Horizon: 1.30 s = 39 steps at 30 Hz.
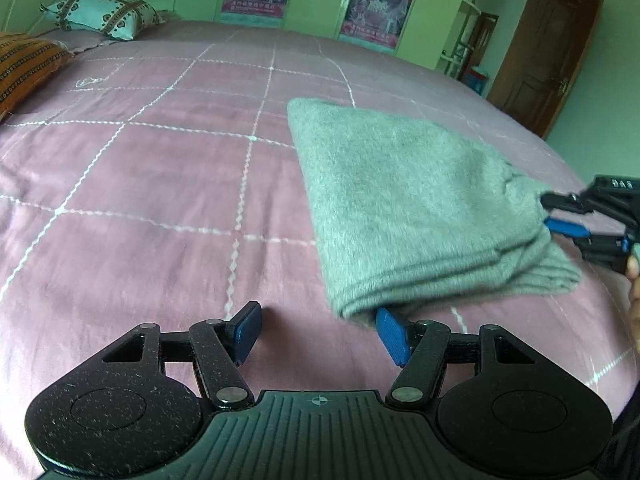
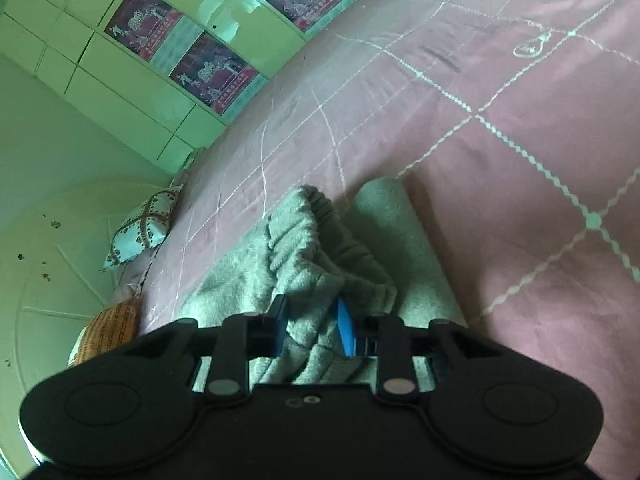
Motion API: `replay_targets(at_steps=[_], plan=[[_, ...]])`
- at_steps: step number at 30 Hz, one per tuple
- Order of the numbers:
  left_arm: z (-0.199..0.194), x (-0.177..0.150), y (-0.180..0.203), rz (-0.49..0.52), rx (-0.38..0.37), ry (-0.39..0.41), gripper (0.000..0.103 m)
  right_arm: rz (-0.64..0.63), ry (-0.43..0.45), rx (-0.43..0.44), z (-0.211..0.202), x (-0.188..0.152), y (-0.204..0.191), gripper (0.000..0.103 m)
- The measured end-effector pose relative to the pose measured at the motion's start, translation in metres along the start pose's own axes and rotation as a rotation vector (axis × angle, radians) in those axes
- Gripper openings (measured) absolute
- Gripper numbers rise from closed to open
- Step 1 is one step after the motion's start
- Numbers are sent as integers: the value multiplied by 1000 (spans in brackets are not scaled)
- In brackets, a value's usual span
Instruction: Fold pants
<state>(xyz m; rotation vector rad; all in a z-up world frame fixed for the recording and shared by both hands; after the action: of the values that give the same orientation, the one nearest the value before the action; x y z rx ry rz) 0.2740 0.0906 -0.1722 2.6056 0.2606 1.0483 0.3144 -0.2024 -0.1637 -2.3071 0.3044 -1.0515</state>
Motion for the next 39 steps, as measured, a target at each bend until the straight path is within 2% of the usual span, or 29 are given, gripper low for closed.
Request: replay_targets(at_steps=[5, 9, 13, 15, 17, 20, 21, 22, 25, 27, 29, 30, 31, 32, 34, 36, 39], plan=[[11, 3, -5, -56, 32, 44, 64, 131, 37, 62, -15, 0, 13, 29], [14, 4, -4, -75, 31, 63, 65, 89, 7, 86, -10, -5, 7, 31], [13, 4, -9, -113, 14, 74, 65, 77, 64, 64, -11, 0, 3, 31], [15, 3, -9, -114, 14, 66, 67, 69, 44, 67, -2, 1, 0, 32], [18, 4, -8, -118, 11, 47, 69, 53, 36, 58, 9, 7, 0, 37], [23, 4, -8, -114, 15, 37, 70, 9, -18, 20, 23, 13, -7, 40], [23, 4, -8, -116, 19, 43, 70, -40, -44, 7, 27, 14, -14, 29], [24, 4, -9, -116, 22, 45, 70, -82, -70, -4, 28, 14, -20, 9], [25, 4, -10, -123, 13, 49, 71, -96, 60, 72, -9, 32, -44, 8], [26, 4, -10, -123, 9, 47, 73, -110, 90, 35, -22, 31, -42, 9], [26, 3, -9, -117, 13, 45, 73, -87, -20, -45, -7, 16, -16, 11], [25, 3, -9, -120, 11, 45, 73, -45, -61, -46, -3, 10, -5, 16], [25, 3, -10, -125, 9, 46, 73, -12, -54, -25, -9, 8, 3, 21], [24, 3, -11, -128, 9, 49, 73, -17, -8, -18, -23, 9, 5, 25], [25, 3, -11, -128, 10, 50, 73, -38, 55, -34, -45, 7, 6, 47], [26, 3, -9, -123, 17, 51, 73, -16, 20, -9, -47, -2, 11, 62], [24, 2, -9, -121, 16, 51, 73, 28, -21, -1, -29, -11, 16, 64]])
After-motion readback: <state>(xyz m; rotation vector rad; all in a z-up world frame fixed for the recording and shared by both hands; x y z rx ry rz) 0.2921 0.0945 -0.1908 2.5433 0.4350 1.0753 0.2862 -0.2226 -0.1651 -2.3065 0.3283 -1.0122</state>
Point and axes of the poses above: each gripper's, at about its wrist camera, not at the fingertips, and z roughly the way its jaws point, y to its right, x to its top, the point moved 8 cm from there along z, roughly the way its jaws point, and after that the axes turned 12 degrees about -z, right-handed, at the moved point
